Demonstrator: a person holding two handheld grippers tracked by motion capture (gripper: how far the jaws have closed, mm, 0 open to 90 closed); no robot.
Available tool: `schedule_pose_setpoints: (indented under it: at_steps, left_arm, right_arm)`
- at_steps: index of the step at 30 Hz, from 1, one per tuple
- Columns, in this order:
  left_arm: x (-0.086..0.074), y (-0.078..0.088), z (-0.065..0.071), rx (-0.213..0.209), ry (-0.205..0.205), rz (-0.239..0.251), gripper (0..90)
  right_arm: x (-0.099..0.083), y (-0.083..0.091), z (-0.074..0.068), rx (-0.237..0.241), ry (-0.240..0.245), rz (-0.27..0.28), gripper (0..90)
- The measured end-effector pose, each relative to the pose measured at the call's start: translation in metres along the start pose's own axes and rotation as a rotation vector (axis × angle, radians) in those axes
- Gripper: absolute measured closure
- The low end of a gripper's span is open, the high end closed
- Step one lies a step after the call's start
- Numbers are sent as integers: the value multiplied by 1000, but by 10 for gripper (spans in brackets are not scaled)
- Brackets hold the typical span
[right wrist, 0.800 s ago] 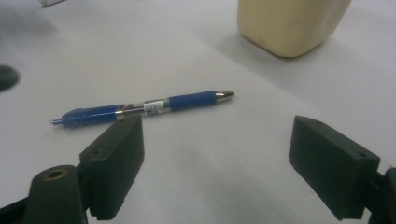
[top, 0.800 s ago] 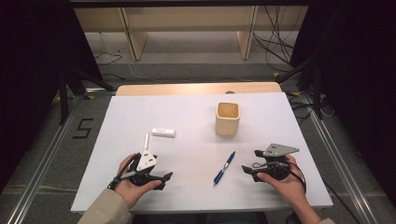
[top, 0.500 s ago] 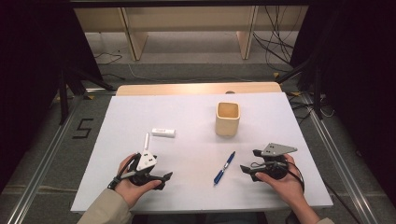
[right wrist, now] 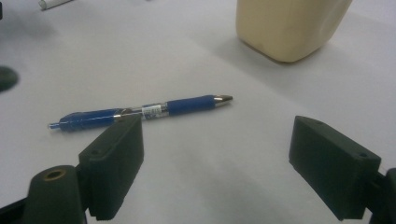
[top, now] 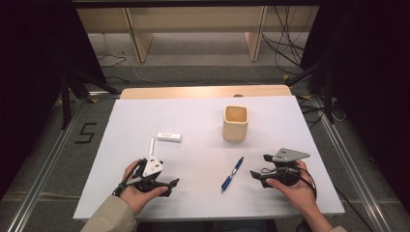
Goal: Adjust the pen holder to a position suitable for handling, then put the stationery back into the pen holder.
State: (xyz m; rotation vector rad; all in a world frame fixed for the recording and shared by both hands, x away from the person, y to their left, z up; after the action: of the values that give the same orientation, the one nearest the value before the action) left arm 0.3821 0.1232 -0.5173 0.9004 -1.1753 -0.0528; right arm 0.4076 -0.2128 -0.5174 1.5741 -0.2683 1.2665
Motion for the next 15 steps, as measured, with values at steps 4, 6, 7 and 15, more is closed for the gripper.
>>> schedule_pose_setpoints:
  at_steps: [4,6,7,15]
  left_arm:
    - [0,1,-1,4,1,3,167]
    - [1,0,-2,6,6,8,168]
    - [0,0,-2,7,8,8,170]
    - [3,1,-5,39,20,6,197]
  right_arm:
    - [1,0,0,-3,2,5,184]
    - [1,-1,0,-5,1,5,184]
    - [1,-1,0,-7,0,4,184]
    - [-1,1,1,-14,14,3,184]
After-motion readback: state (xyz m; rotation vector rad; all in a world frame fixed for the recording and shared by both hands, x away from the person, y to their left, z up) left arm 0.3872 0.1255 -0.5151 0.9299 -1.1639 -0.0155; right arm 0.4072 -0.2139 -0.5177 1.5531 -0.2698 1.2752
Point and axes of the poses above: each handheld gripper's, and its own axes: y roughly backward along the jaws, x roughly out of its top, z roughly to its right, the point moved 8 cm from there along -y, roughly forward along the jaws, and after that the axes turned 14 degrees about -x, right-handed, at the moved point
